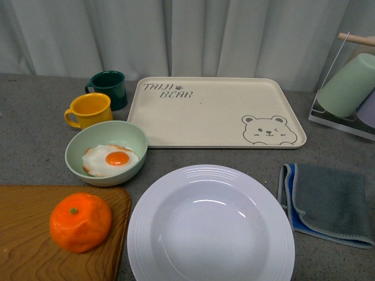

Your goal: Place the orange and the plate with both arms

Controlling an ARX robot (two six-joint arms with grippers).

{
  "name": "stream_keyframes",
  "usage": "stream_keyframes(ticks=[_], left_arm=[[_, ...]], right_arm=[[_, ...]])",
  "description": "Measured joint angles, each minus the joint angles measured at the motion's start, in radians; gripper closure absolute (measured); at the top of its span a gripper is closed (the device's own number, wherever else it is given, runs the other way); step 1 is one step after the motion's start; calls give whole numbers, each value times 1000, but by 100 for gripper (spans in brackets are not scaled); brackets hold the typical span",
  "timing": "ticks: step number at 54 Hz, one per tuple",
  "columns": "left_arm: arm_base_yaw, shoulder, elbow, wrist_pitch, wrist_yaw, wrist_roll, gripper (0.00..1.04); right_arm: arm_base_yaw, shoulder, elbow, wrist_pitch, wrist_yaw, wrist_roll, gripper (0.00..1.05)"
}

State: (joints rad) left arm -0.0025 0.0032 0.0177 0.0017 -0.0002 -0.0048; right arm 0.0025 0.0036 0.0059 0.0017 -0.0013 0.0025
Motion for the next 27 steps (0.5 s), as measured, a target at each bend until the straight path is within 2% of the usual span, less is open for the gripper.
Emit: stream_keyframes(ticks=[27], left_arm=[[0,0,0,0,0,0,7]], right_arm=[[0,0,0,0,0,0,9]])
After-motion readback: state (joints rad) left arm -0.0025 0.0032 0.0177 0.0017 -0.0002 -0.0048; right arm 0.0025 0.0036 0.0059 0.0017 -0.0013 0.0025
